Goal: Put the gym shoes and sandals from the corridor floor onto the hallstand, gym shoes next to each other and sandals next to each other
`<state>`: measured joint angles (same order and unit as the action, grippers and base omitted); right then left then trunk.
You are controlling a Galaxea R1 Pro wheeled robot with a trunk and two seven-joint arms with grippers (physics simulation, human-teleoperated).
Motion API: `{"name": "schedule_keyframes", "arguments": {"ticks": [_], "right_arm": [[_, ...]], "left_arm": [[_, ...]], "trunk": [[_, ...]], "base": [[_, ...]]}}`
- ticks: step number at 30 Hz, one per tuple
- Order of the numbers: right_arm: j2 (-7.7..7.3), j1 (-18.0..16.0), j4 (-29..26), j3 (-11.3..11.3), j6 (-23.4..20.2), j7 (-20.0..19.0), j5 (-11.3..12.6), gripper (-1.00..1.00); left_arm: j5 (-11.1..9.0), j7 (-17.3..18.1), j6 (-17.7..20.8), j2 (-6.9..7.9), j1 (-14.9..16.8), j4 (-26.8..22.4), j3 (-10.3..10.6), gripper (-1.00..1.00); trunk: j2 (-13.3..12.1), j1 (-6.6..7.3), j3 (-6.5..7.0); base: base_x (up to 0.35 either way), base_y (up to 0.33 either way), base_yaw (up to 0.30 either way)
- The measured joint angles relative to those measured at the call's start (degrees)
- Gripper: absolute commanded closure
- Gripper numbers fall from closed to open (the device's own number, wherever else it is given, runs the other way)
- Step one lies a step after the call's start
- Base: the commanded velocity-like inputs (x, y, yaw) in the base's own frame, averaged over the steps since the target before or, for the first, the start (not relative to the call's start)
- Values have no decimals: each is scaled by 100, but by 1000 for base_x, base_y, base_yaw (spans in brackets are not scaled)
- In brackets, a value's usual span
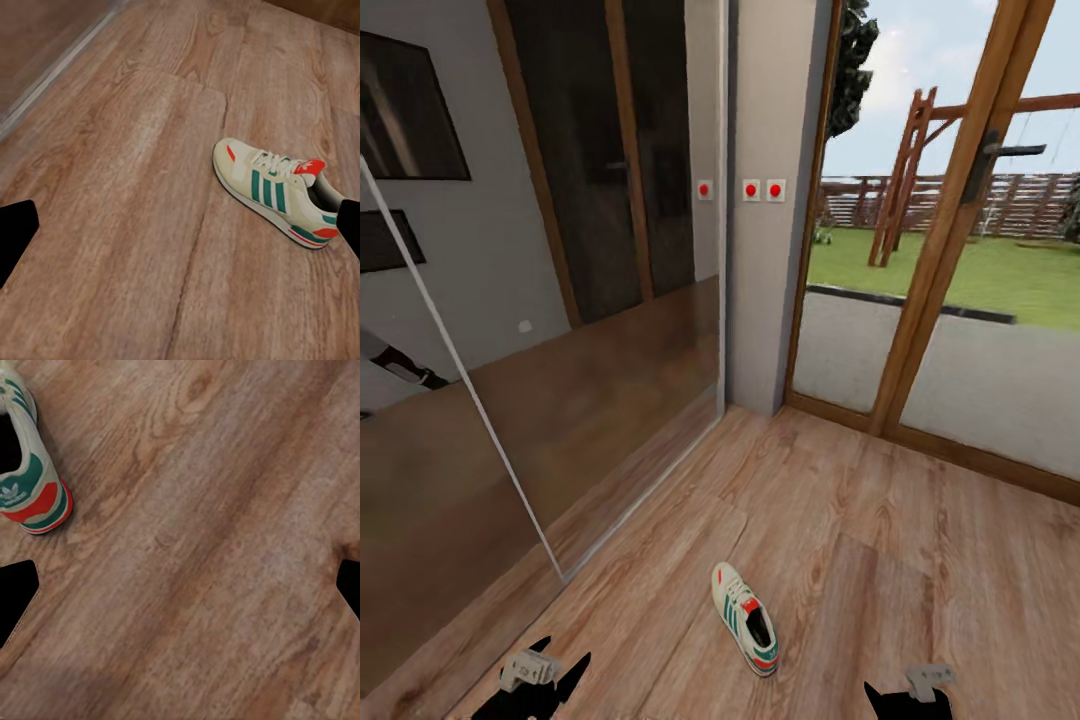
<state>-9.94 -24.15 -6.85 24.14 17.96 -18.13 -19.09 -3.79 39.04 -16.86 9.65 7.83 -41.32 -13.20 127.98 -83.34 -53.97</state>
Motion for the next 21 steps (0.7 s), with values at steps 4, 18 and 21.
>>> {"name": "schedule_keyframes", "arguments": {"ticks": [4, 18, 21], "right_arm": [[-4, 0, -5, 4, 0, 2, 0, -100], [11, -4, -171, 15, 2, 4, 3, -100], [20, -12, -830, 13, -86, 11, 10, -100]], "left_arm": [[1, 6, 492, -53, 246, -271, 19, -100], [90, 15, 2510, -782, 1824, -1037, 760, -100], [93, 14, 2843, -930, 2108, -1059, 1248, -100]], "trunk": [[0, 0, 0], [0, 0, 0], [0, 0, 1]], "base": [[0, 0, 275], [0, 0, 67], [0, 0, 1]]}}
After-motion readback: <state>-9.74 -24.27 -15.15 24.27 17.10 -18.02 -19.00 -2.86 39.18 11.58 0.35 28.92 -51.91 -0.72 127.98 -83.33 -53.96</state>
